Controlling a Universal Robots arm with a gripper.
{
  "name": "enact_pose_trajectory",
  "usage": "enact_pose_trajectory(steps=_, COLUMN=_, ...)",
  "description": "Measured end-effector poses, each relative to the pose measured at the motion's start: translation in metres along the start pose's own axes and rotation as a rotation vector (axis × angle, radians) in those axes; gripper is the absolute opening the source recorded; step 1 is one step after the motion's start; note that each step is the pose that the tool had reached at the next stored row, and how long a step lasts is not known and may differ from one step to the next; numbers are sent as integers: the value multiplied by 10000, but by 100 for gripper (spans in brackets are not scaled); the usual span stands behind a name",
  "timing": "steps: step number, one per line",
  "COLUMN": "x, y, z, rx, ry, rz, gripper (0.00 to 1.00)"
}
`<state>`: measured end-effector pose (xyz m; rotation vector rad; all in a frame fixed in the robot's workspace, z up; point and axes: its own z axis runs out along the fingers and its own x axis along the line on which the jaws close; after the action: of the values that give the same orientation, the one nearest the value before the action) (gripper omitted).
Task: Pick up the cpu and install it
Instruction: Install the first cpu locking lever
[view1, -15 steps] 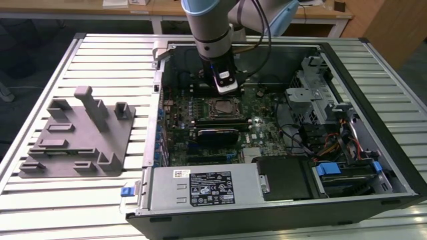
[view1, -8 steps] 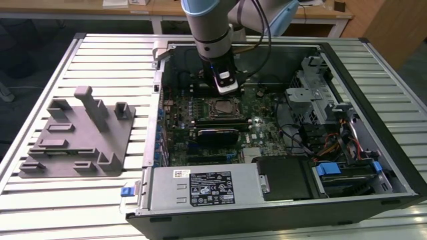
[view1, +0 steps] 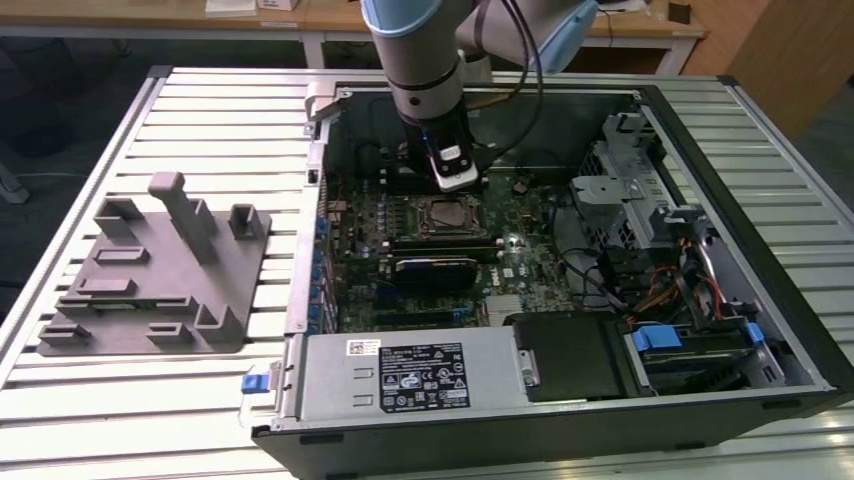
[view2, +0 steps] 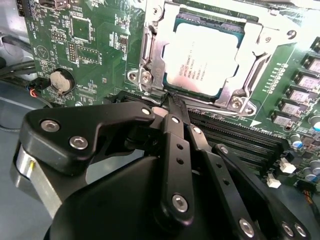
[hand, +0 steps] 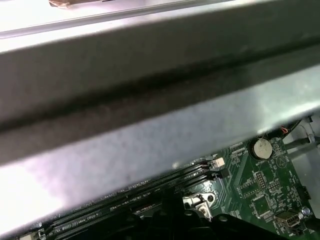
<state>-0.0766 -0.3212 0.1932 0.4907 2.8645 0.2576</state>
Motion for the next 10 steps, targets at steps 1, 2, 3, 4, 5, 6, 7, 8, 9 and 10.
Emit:
enact_pose_trajectory(steps=1, x=0, y=-2, z=1, rx=-4, ry=2, rz=-14, gripper=11)
enact_pose_trajectory(steps=2, x=0, y=-2, z=0, rx=-1, ry=2, rz=-16, gripper=11)
enact_pose_trajectory(steps=3, x=0, y=-2, z=0, rx=0, ry=2, rz=-18, gripper=11)
enact_pose_trajectory(steps=4, x=0, y=-2, z=1, rx=0, ry=2, rz=-18, gripper=11)
enact_pose_trajectory(steps=5, x=-1, y=-2, z=0, rx=1, ry=2, rz=-18, gripper=11)
enact_pose_trajectory(steps=6, x=0, y=-2, z=0, rx=3, ry=2, rz=-19, gripper=11)
enact_pose_trajectory(steps=7, x=-1, y=-2, z=-4, rx=7, ry=2, rz=-20, gripper=11)
enact_pose_trajectory(steps=8, x=-3, y=0, z=-12, rx=6, ry=2, rz=-19, gripper=11)
enact_pose_trajectory(steps=9, x=-5, y=3, z=-24, rx=5, ry=2, rz=-19, gripper=11)
enact_pose_trajectory(steps=10, x=-7, y=6, z=-35, rx=3, ry=1, rz=-19, gripper=11)
